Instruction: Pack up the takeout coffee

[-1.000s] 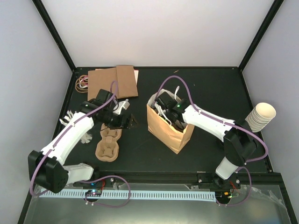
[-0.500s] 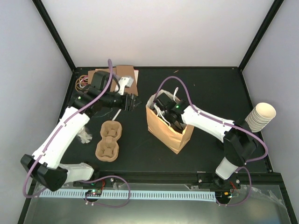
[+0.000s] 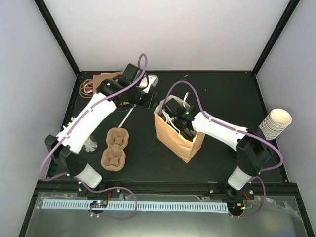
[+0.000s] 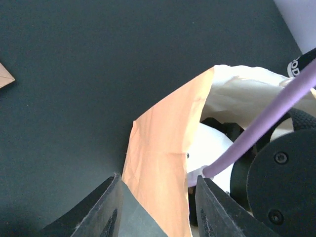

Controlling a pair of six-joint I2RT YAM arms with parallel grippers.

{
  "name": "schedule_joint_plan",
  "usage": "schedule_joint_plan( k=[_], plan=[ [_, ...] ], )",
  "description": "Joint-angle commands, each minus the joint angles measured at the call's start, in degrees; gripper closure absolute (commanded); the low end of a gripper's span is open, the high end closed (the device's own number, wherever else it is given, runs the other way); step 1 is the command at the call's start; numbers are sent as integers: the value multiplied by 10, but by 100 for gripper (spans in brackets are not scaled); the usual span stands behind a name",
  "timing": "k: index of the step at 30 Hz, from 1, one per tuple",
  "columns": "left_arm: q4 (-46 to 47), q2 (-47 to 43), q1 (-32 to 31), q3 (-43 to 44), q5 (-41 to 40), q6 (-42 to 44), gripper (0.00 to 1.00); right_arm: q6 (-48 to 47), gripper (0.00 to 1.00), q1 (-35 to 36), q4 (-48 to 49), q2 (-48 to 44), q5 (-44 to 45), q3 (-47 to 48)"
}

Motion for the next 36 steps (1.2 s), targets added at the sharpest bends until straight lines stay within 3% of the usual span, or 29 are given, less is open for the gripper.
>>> schedule_joint_plan(
  k=[1,18,24,36],
  plan=[
    [-62,32,-16,62,-31,17,58,12,51,8,-84,38,-11,-37],
    [-118,77,-54,105,-88,23,72,13,50,9,-77,32,-10,-37],
    [-124,84,-57,110,-86,25,85,14,50,9,-75,30,-8,-34],
    [-134,82,-63,116,-90,32,98,17,45,10,-69,13,2,-28]
  ],
)
